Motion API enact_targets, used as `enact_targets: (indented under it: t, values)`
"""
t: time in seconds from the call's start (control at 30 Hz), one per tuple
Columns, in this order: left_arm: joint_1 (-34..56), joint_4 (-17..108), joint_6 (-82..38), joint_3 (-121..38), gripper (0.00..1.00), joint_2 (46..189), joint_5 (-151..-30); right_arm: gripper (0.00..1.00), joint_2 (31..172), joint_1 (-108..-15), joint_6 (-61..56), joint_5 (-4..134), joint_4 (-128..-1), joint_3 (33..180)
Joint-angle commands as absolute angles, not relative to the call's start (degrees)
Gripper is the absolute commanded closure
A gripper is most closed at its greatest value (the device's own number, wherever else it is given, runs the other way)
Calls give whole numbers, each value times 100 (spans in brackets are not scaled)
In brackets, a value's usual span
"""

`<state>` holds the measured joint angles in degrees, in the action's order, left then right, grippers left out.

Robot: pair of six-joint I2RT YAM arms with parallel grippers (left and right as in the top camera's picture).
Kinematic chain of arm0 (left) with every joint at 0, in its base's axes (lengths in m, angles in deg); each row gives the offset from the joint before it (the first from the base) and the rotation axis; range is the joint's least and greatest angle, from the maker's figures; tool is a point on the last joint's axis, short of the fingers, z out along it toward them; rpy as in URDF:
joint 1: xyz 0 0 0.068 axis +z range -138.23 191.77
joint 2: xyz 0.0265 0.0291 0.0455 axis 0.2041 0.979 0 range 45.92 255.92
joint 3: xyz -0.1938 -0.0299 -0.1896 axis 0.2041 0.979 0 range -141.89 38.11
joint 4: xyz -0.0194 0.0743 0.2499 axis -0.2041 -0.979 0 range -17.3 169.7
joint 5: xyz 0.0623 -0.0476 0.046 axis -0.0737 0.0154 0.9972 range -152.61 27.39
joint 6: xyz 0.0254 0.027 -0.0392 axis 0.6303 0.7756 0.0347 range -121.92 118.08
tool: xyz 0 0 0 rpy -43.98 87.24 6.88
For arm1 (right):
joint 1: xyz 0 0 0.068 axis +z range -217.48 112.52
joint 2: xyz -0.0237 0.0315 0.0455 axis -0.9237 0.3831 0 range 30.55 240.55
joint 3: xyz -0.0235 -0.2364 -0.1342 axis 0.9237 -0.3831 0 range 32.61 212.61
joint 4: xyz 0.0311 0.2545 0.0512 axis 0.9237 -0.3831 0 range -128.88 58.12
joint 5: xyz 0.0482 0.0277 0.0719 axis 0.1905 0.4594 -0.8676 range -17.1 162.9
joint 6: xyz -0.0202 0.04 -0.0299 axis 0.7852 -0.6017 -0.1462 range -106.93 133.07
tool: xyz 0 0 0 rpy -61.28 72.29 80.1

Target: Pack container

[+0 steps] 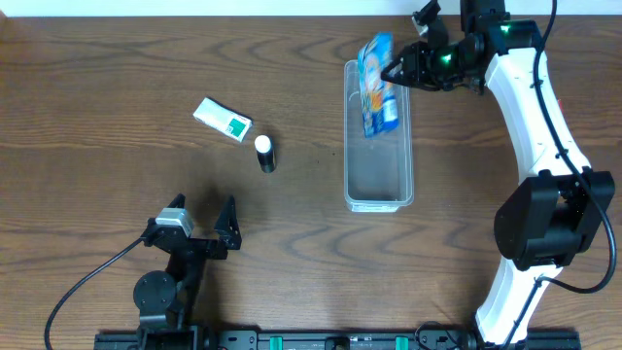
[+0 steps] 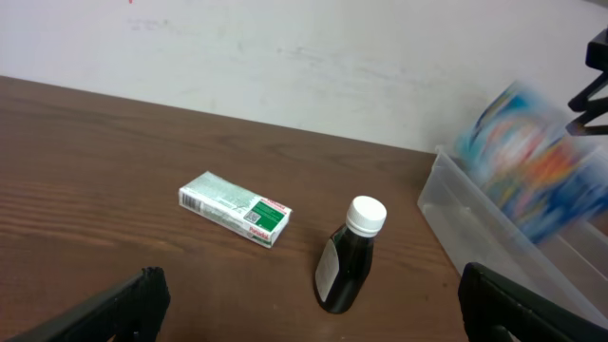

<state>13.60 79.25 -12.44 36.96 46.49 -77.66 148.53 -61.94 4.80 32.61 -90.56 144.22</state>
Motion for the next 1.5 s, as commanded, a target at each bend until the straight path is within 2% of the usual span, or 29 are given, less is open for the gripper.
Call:
enact_targets:
  t: [0.0,0.03,0.2,0.33,0.57,0.7,1.0,1.2,1.33,1.47]
  values:
    - [1386,7718,-1268,3788,2,4614,-7847,6,14898,-6067,491,3202,-9036,14455]
    - [1386,7718,-1268,3788,2,4614,-7847,1,14898,-6065,467,3289,-9036,14455]
    - [1386,7718,-1268,3788,2,4614,-7847,1,14898,-6104,237,3517,-8986,14460]
    - [1386,7718,-1268,3788,2,4614,-7847,7,14896,-6163,124,3517,-8977,14521]
    - [1386,7718,-1268,3788,2,4614,-7847,9,14894,-6130,117,3650,-9003,14549]
    - [1386,7718,-1268,3788,2,4614,-7847,14,14894,-5947,497,4378,-9178,14549]
    - [1386,7718,-1268,3788,2,4614,-7847,8,14894,-5158,1251,6515,-9602,14547]
    - [1386,7718,-1268,3788,2,4614,-7847,16,14898,-4908,1245,7250,-9563,14534]
    - [1386,7718,-1268,3788,2,4614,-7847,25,14931,-4932,1249,7270,-9574,14532]
    - [1386,7718,-1268,3788,2,4614,-7847,25,15093,-4928,1345,7265,-9602,14532]
